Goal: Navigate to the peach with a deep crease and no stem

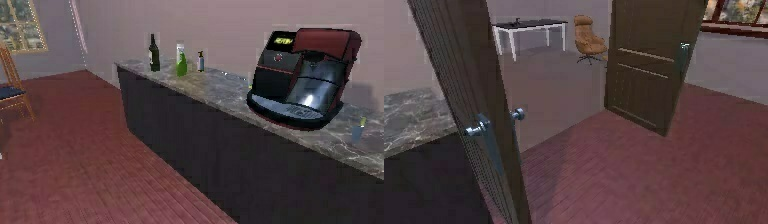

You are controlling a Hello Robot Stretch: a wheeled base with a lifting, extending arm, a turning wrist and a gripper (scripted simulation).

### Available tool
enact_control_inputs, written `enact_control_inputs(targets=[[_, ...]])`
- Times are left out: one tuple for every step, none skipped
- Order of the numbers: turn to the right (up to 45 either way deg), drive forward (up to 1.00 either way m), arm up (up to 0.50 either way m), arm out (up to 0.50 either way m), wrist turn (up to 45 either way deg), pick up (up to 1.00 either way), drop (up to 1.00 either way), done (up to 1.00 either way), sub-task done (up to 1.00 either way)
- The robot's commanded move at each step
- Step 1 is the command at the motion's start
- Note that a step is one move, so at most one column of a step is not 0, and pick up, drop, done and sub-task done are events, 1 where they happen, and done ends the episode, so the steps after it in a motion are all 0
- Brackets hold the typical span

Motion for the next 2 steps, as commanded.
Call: enact_control_inputs(targets=[[12.0, 0.00, 0.00, 0.00, 0.0, 0.00, 0.00, 0.00, 0.00], [0.0, 0.15, 0.00, 0.00, 0.0, 0.00, 0.00, 0.00, 0.00]])
